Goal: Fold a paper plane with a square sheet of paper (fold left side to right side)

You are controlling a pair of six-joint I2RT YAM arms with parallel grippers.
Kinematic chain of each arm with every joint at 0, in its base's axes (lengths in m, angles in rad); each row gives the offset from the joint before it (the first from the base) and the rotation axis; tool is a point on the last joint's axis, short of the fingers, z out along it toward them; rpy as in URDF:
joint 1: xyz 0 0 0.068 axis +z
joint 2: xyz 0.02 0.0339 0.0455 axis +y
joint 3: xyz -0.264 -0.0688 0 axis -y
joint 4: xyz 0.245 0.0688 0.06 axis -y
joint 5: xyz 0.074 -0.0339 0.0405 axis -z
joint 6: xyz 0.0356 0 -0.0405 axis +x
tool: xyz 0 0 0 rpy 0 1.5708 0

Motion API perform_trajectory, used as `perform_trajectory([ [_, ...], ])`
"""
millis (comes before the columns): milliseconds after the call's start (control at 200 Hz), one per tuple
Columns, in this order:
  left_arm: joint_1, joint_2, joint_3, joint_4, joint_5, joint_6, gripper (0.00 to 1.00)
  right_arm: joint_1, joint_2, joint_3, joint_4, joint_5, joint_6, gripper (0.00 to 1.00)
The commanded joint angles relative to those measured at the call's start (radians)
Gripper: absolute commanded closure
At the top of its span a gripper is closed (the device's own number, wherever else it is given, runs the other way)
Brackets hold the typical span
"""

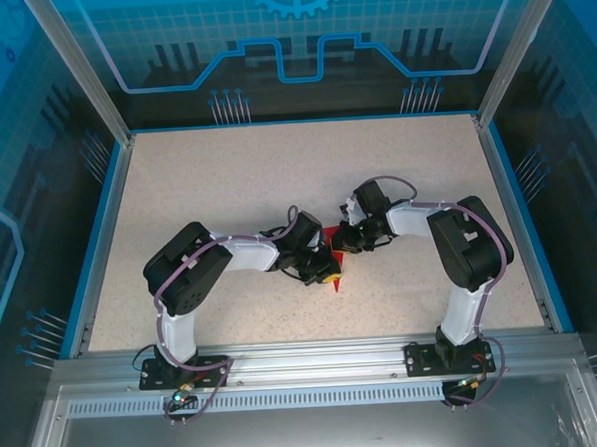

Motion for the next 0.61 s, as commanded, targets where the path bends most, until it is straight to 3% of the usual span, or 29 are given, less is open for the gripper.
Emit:
perform_trajectory([
  [0,-0.035,0.056,-0.030,-0.161,-0.027,-0.004,0.90,-0.008,0.028,0.025,-0.045,0.051,-0.042,0.88],
  [600,-0.036,0.056,-0.037,-0.161,-0.027,-0.005,0.91,-0.116,0.125,0.179,-0.127,0.075,-0.132,0.88],
])
